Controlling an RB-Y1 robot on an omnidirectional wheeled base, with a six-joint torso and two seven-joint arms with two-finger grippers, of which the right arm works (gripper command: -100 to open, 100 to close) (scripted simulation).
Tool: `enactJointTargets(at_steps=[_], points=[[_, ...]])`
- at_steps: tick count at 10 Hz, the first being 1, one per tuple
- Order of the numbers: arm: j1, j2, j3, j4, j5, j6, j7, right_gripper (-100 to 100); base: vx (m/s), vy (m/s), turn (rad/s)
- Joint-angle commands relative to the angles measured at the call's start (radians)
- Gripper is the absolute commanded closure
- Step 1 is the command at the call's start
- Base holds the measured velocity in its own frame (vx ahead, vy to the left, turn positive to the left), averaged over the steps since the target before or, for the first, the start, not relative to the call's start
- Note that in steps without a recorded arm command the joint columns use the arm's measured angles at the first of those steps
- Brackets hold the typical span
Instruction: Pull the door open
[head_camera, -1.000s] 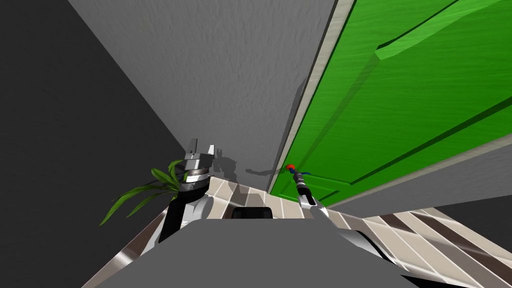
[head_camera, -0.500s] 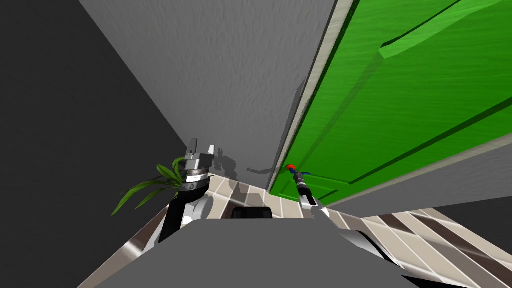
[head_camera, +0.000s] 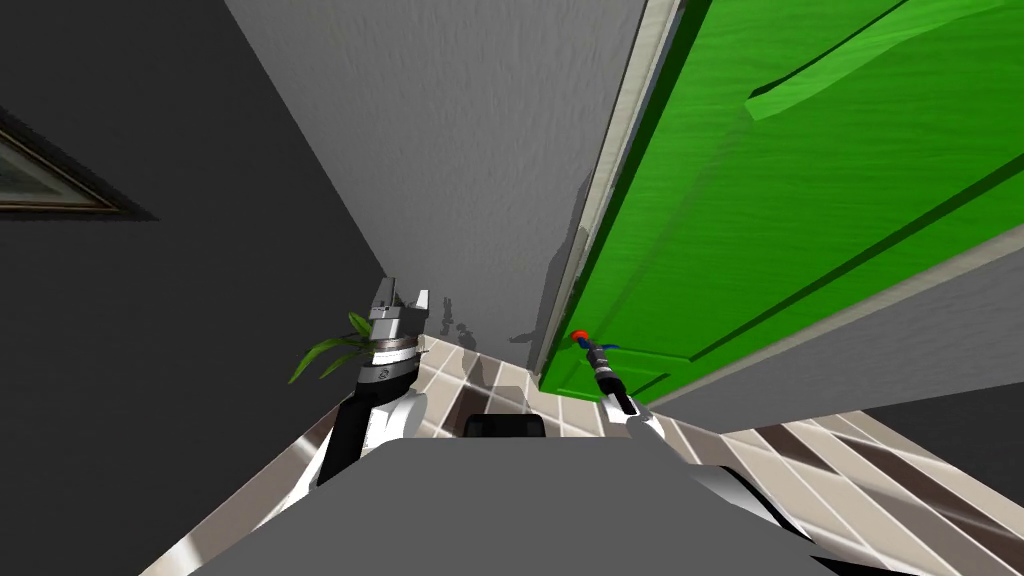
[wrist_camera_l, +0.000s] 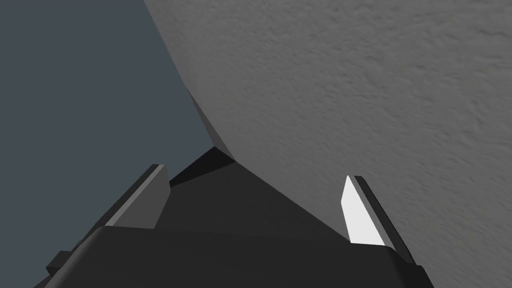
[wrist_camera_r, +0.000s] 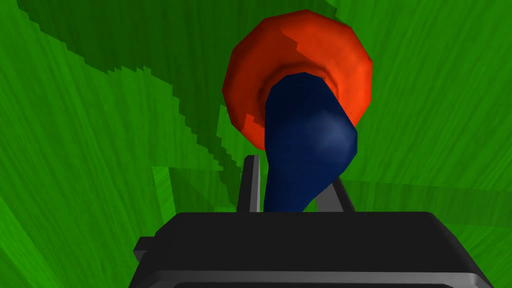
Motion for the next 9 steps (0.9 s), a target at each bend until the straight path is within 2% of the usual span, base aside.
enactJointTargets(at_steps=[1,2,3,4,9], points=[[0.008,-0.012,0.021,-0.007,0.012,-0.013,-0.025,100,-0.245,-0.063,0.103],[0.012,-0.019,0.032,-0.01,0.018,-0.018,-0.037,100,-0.247,-0.059,0.112],[0.009,-0.015,0.023,-0.005,0.013,-0.012,-0.028,100,-0.11,-0.026,0.024],[0.024,-0.028,0.045,-0.009,0.024,-0.033,-0.053,100,-0.162,-0.039,0.091],[0.065,-0.075,0.105,-0.028,0.055,-0.101,-0.125,100,-0.229,-0.092,0.105]])
